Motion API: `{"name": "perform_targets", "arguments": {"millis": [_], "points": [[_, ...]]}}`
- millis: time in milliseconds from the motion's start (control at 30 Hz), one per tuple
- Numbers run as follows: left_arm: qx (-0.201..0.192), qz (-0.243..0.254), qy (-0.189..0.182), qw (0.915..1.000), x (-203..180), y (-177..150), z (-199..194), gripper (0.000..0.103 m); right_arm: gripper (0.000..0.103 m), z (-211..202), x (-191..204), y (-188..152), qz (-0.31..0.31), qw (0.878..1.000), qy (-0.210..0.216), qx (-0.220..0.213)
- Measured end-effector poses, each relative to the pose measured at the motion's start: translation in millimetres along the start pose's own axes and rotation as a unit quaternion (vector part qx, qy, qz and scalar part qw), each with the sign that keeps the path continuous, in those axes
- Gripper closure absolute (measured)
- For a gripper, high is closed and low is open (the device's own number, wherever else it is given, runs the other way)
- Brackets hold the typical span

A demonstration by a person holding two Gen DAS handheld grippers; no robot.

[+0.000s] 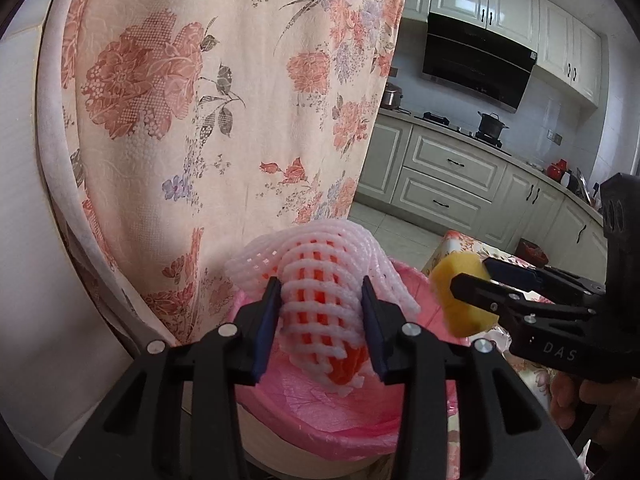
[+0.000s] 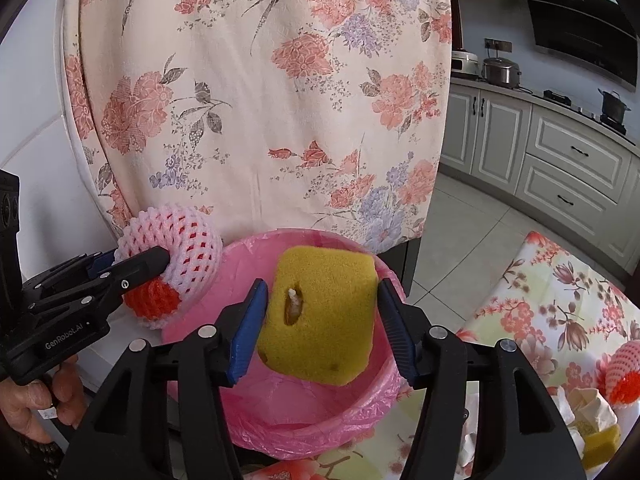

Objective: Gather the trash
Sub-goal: 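Carry the foam net and sponge over the pink bin and open both tools, then move both open tools back toward the trash on the table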

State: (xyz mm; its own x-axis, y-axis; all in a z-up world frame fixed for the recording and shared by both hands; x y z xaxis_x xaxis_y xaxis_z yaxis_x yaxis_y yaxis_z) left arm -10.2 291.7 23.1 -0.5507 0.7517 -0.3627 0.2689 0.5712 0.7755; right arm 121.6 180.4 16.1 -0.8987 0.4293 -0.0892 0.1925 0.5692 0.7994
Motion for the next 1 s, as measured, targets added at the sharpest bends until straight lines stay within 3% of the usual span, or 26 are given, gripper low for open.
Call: {"name": "perform_targets", "arguments": {"millis": [133,367,600,767,1000], "points": [[-0.006,-0.007,0.001,1.0,4,2,1,0.048,0.028,6,-2,-2,0.006,1.0,0.004,0.005],[-0.02,-0.025,-0.01,0.9994,7,5,-7,0.027,0.018,-1,-14,-6,0.019,1.0,-0.017,0.001],[-0.023,0.002,-0.004,0.9997,-15,-8,-16,0.027,0.018,-37,-33,-22,0.045,0.997,-0.057,-0.016],[-0.014,0.002,-0.031,0.9994,-36,-22,-18,0.027,0.018,-71,-55,-46,0.078,0.993,-0.091,-0.018],[-0.005,0.021,-0.053,0.9983,-80,-44,-17,0.027,0.018,-120,-91,-93,0.097,0.978,-0.182,0.005]]}}
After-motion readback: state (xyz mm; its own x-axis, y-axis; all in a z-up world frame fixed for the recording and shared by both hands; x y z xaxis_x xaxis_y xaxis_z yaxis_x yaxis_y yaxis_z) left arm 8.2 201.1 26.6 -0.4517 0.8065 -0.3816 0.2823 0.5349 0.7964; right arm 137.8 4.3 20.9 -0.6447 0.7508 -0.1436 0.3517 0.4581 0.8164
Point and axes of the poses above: each gripper's, at about its wrist camera, not at the fingertips, and z roughly the way its jaws point, x to its left, y to its top, the point moved 3 cm from there along z, roughly the way its jaws point, and after that the axes turned 14 degrees about -z, right-handed, at the moved point
